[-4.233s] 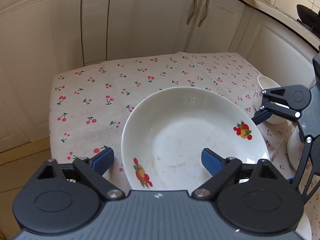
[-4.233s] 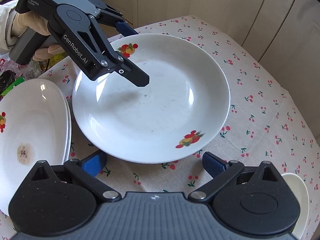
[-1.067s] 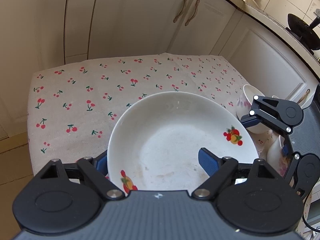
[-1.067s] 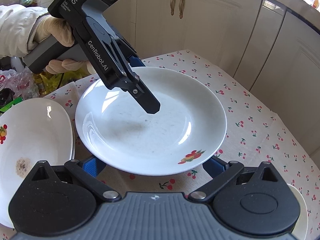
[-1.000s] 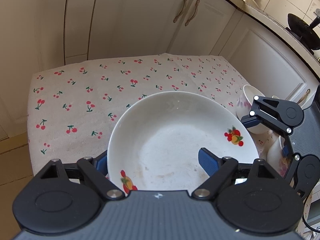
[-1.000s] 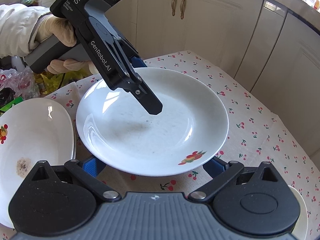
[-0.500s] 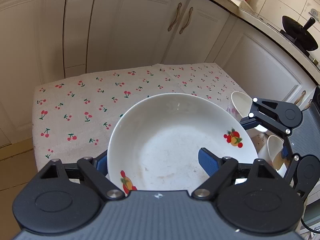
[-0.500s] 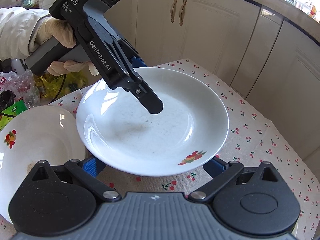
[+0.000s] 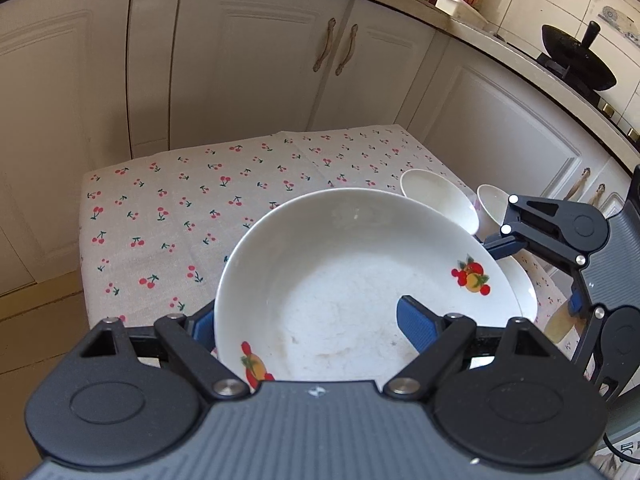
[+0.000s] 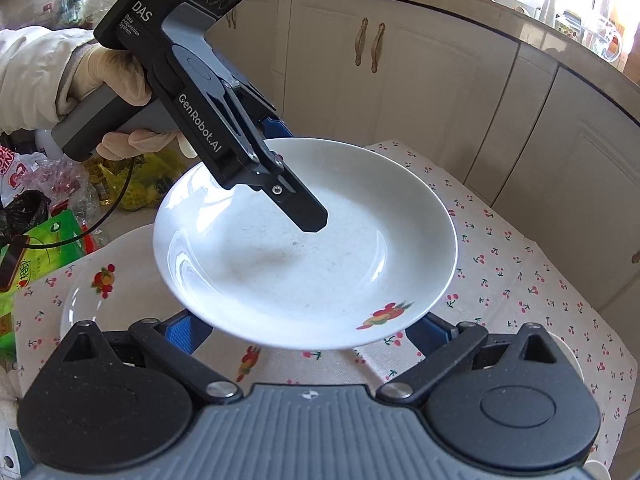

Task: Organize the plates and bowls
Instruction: 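Lift the held plates with both grippers and carry them toward the stained plate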

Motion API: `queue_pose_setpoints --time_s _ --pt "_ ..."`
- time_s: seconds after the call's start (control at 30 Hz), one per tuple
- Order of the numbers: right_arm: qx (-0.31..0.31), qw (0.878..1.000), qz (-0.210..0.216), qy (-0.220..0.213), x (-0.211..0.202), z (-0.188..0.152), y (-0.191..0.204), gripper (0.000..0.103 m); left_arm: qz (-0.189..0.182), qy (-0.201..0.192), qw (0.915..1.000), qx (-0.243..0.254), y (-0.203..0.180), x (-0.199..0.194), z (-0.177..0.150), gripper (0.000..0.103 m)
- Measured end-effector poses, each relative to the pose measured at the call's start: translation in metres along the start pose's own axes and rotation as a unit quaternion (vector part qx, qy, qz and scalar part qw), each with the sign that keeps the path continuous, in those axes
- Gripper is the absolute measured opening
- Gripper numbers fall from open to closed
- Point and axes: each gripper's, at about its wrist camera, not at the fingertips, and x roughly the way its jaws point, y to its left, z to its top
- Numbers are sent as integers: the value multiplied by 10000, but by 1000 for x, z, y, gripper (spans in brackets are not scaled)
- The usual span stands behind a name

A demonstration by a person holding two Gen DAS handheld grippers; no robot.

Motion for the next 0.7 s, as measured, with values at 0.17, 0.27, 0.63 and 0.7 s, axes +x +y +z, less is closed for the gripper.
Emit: queue_pose_setpoints --time_s 0.17,0.27,0.63,0.7 --pt "9 10000 29 -32 -16 -7 25 103 27 -44 10000 2 -16 -23 -19 88" --pt "42 10000 57 -52 -24 -14 40 103 28 -40 10000 -22 -24 -32 -31 88" --pt "112 9998 182 -19 -40 -33 83 103 49 -11 9999 -110 -45 -52 -75 88" --pt "121 9997 204 -7 -41 -36 88 103 39 5 9999 -117 -47 -54 -81 88"
